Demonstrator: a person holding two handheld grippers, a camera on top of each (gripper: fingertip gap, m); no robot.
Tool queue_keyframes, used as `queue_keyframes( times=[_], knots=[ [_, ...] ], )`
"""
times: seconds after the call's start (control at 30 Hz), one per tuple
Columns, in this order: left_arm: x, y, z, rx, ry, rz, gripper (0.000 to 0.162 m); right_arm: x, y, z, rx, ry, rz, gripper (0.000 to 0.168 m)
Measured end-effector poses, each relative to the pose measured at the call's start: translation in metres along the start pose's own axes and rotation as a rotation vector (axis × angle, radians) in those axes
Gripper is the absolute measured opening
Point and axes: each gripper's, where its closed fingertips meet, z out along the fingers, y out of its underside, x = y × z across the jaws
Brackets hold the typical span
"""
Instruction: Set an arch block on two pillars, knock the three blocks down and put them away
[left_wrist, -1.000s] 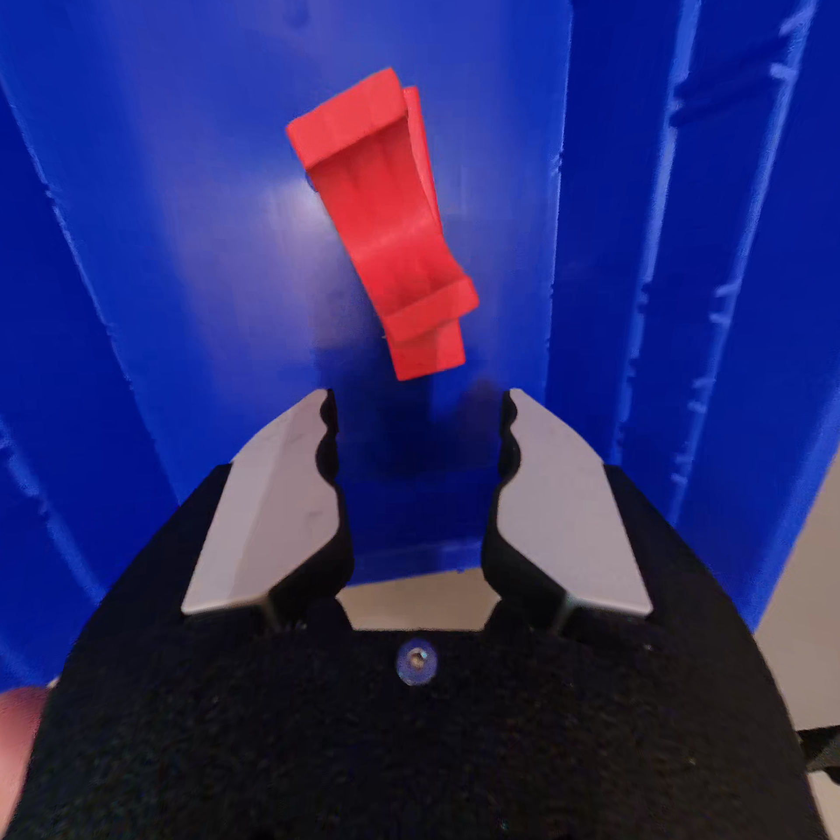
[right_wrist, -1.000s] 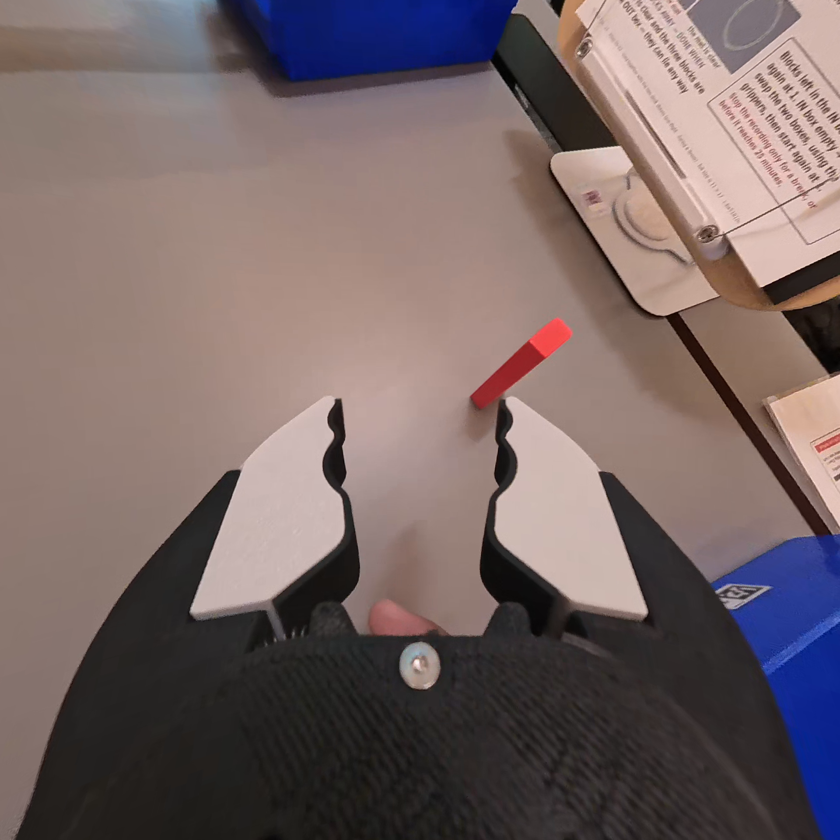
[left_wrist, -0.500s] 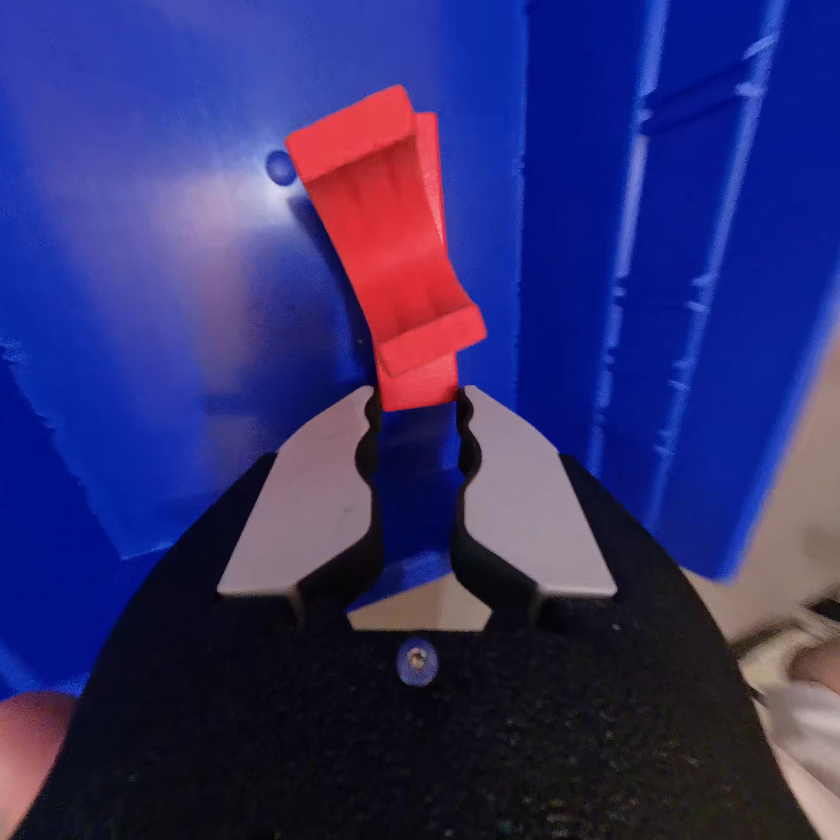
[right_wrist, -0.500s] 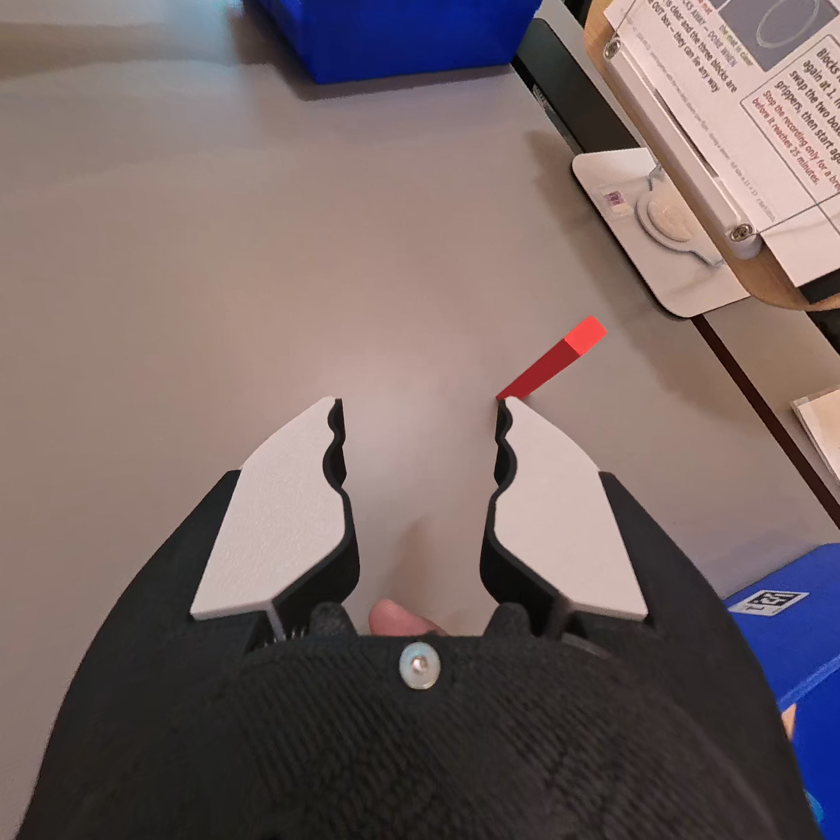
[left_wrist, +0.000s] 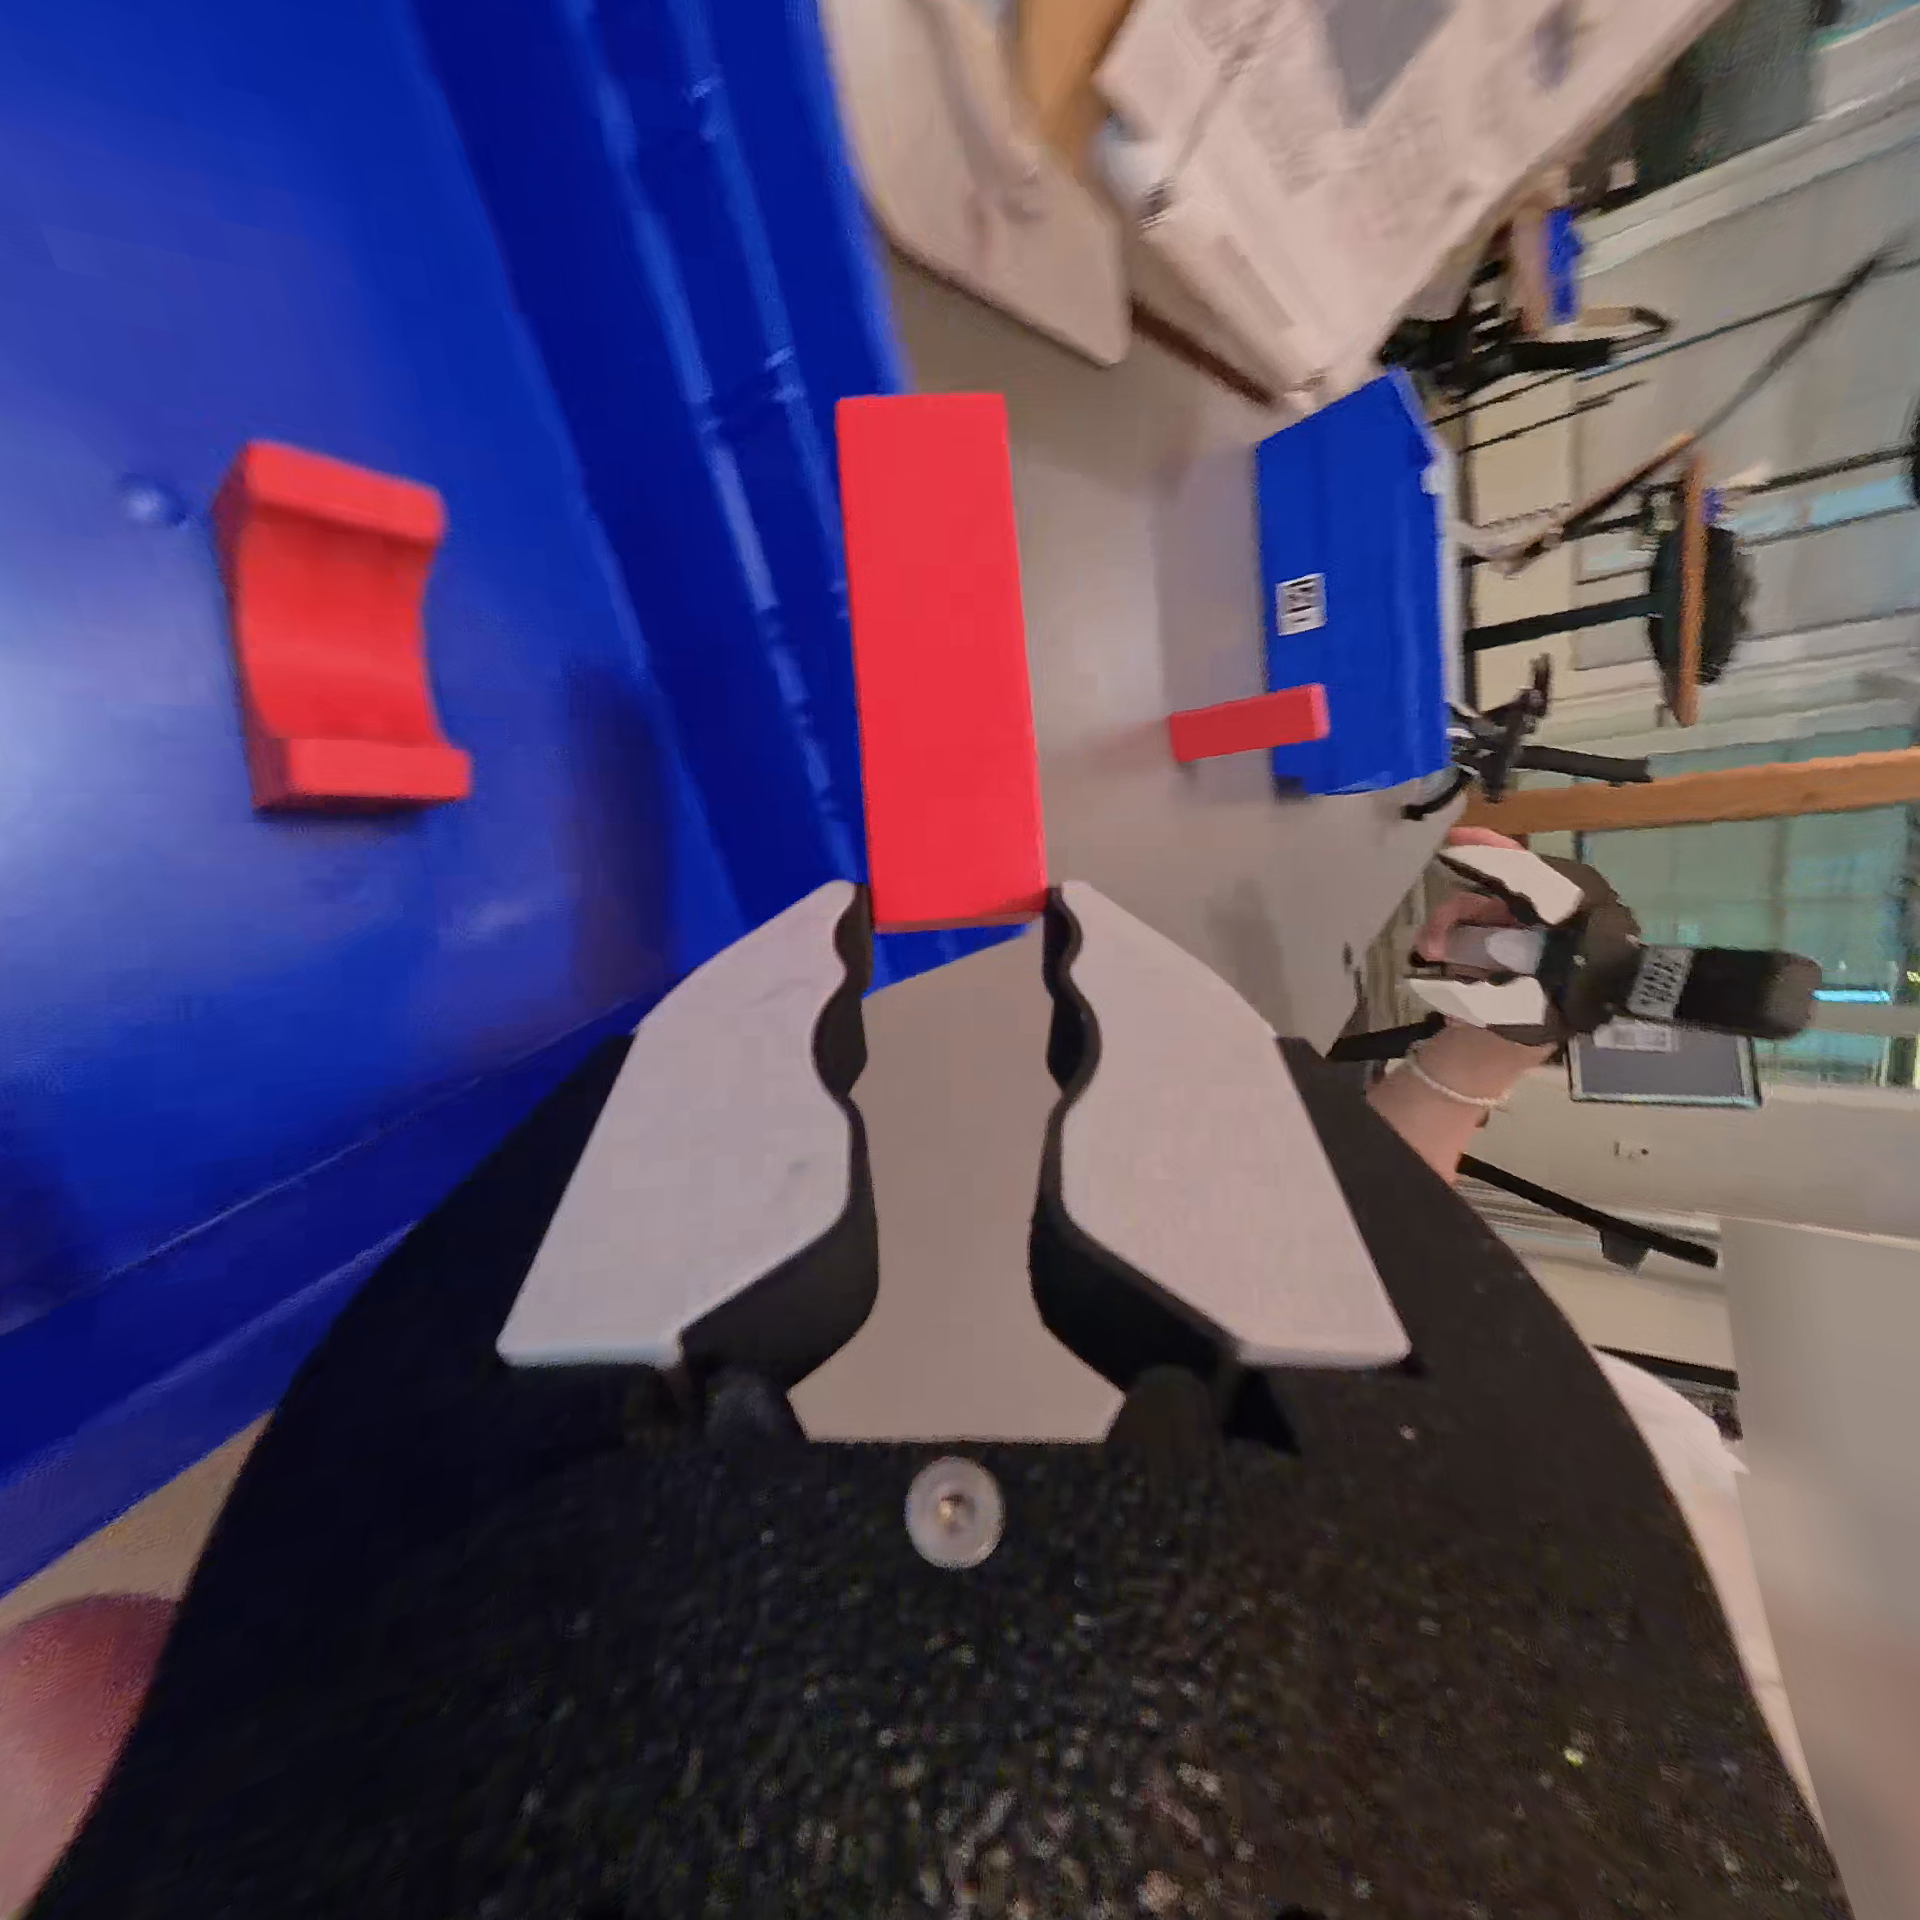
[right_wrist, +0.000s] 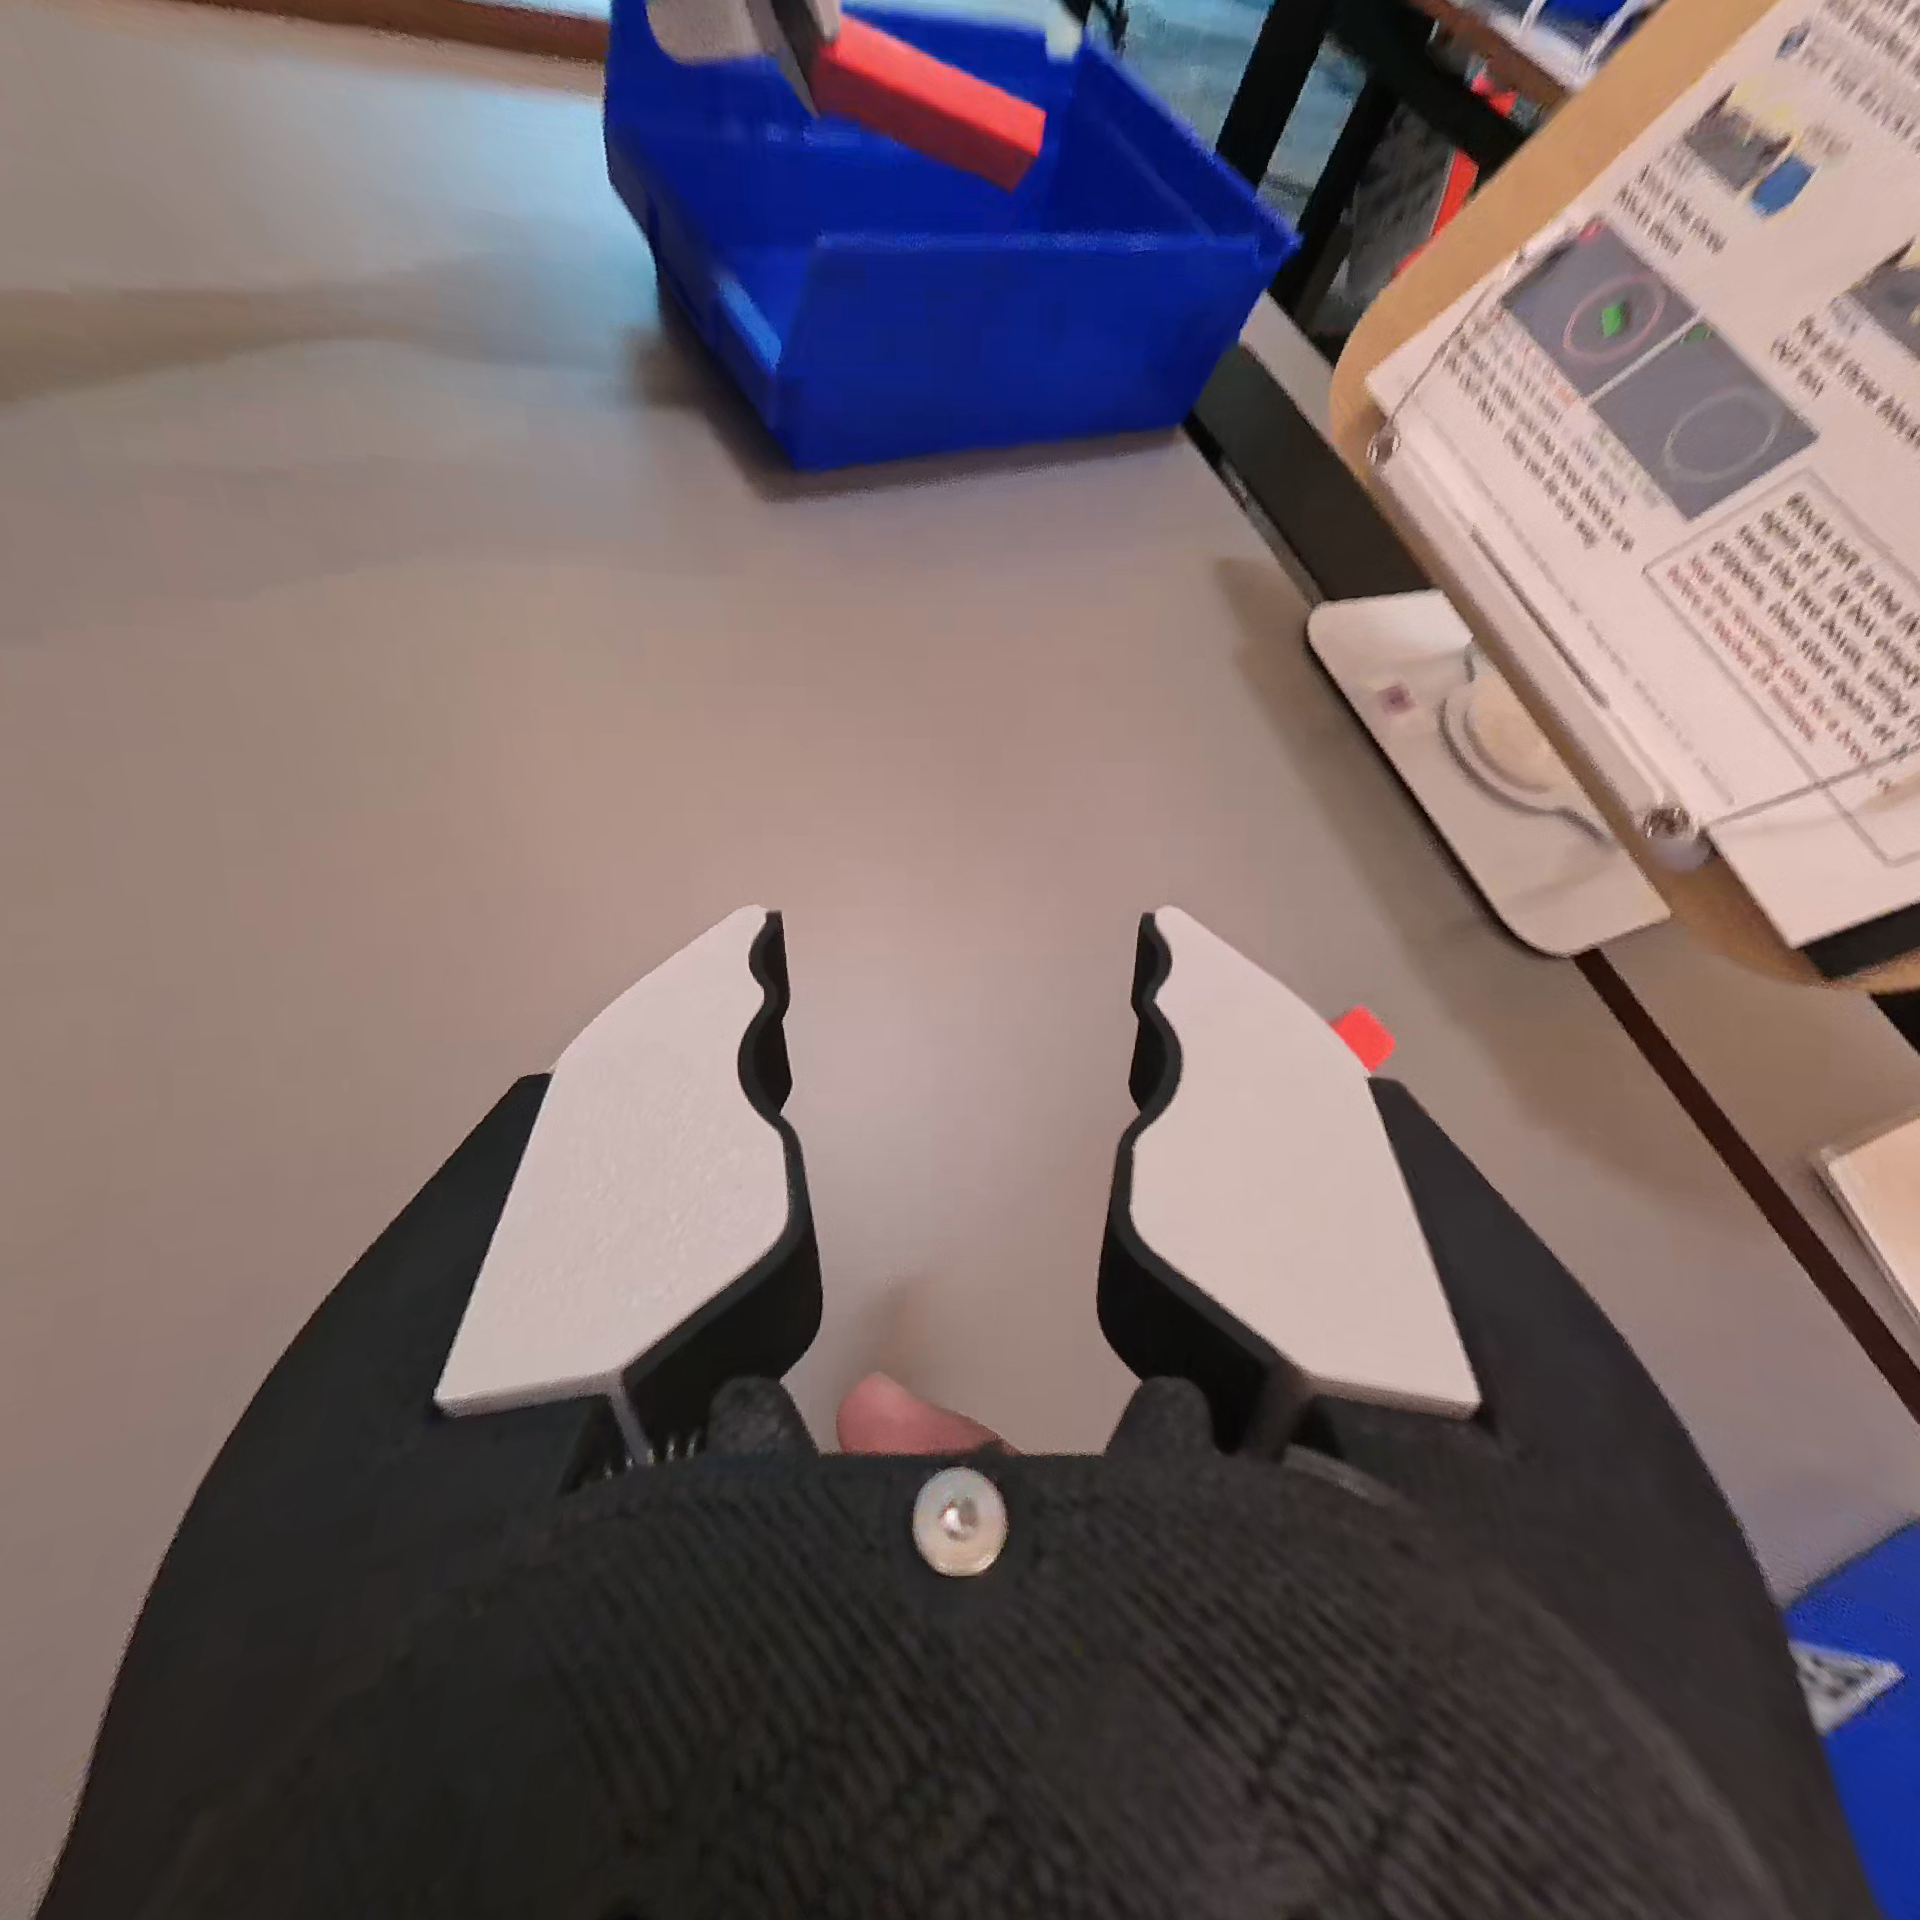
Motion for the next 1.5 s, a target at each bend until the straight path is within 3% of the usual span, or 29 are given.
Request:
queue_keyframes(
  times=[0.2, 0.43, 0.6, 0.8, 0.97, 1.1, 1.27, 1.43, 1.5],
  knots=[
    [0.082, 0.004, -0.013, 0.087, 0.146, 0.3, 0.031, 0.002, -0.079, -0.003, 0.324, -0.107, 0.148, 0.065],
    [0.182, 0.064, 0.021, 0.024, 0.305, 0.744, 0.031, 0.009, -0.136, 0.005, 0.581, -0.279, 0.387, 0.065],
    [0.212, 0.105, 0.051, -0.082, 0.334, 0.87, 0.031, 0.0, -0.144, 0.017, 0.582, -0.351, 0.386, 0.066],
    [0.218, 0.13, 0.071, -0.184, 0.347, 0.936, 0.031, -0.017, -0.134, 0.022, 0.507, -0.397, 0.288, 0.065],
    [0.22, 0.139, 0.077, -0.224, 0.337, 0.981, 0.031, -0.031, -0.126, 0.019, 0.483, -0.474, 0.224, 0.04],
    [0.219, 0.142, 0.079, -0.228, 0.329, 1.01, 0.031, -0.035, -0.122, 0.015, 0.48, -0.488, 0.201, 0.037],
    [0.246, 0.128, 0.071, 0.035, 0.414, 1.059, 0.031, -0.026, -0.135, -0.004, 0.673, -0.426, 0.29, 0.036],
    [0.263, 0.117, 0.071, 0.337, 0.43, 1.031, 0.075, -0.017, -0.146, -0.025, 0.919, -0.366, 0.449, 0.035],
    [0.266, 0.116, 0.078, 0.426, 0.423, 1.006, 0.076, -0.014, -0.146, -0.03, 1.012, -0.356, 0.515, 0.035]
  ],
)
